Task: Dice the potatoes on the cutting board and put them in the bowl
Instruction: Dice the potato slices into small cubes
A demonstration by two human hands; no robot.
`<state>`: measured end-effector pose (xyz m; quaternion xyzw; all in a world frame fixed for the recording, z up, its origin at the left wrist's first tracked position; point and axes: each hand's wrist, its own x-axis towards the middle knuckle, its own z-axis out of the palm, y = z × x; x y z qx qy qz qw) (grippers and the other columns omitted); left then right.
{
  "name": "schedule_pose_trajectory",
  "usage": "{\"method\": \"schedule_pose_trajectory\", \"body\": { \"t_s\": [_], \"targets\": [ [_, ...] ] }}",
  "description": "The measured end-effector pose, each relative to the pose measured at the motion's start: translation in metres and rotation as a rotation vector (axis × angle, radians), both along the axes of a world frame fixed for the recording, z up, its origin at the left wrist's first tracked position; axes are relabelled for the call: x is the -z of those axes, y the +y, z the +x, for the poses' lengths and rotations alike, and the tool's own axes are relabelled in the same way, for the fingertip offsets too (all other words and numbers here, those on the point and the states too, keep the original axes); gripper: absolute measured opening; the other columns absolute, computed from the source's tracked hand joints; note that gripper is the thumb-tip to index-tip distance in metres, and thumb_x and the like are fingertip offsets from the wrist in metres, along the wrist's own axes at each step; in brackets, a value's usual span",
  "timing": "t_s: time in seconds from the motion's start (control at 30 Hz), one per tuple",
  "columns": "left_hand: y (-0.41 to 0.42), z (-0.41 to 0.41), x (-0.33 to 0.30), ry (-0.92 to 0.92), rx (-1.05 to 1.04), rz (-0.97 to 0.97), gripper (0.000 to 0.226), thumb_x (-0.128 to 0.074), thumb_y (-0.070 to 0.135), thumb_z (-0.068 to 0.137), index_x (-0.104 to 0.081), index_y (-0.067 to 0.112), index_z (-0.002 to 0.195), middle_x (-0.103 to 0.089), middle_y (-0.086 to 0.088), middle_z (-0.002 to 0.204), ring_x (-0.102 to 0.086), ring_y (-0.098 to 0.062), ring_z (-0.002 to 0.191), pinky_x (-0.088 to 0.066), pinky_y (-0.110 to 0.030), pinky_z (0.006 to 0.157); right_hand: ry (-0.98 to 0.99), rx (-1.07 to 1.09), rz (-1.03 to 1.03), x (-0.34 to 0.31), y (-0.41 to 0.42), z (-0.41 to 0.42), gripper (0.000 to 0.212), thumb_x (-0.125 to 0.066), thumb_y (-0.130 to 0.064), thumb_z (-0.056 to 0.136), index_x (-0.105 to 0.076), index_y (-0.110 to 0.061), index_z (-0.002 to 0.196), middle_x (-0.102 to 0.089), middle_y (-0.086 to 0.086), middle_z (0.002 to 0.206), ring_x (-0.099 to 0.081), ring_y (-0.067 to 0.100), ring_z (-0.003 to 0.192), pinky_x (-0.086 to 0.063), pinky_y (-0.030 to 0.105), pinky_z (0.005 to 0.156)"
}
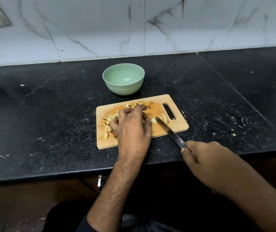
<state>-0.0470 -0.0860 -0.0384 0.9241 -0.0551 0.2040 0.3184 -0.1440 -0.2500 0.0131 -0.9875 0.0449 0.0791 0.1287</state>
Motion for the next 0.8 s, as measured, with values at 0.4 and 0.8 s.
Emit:
{"method": "schedule_pose_trajectory", "body": {
  "t_s": [0.4,0.8],
  "targets": [
    [-0.008,0.015,-0.007,0.007,0.117,0.314,0.023,-0.060,0.044,0.095,-0.071,0.033,0.111,-0.062,0.014,0.114,-0.038,-0.014,0.117,-0.017,-0.041,0.096,0.132,0.086,0.305,0.000,0.005,-0.002,0.036,-0.030,-0.042,0.105,-0.050,-0.021,0.085,-0.063,0.004,0.054,-0.064,0.019,0.040,-0.042,0.021,0.040],
    [0.002,0.014,-0.005,-0.032,0.024,0.302,0.019,-0.057,0.037,0.096,-0.069,0.030,0.108,-0.062,0.012,0.106,-0.040,-0.016,0.113,-0.015,-0.039,0.093,0.159,0.094,0.429,0.007,0.019,0.016,0.033,-0.032,-0.038,0.106,-0.051,-0.019,0.086,-0.060,0.002,0.050,-0.064,0.025,0.042,-0.047,0.027,0.043]
  ]
}}
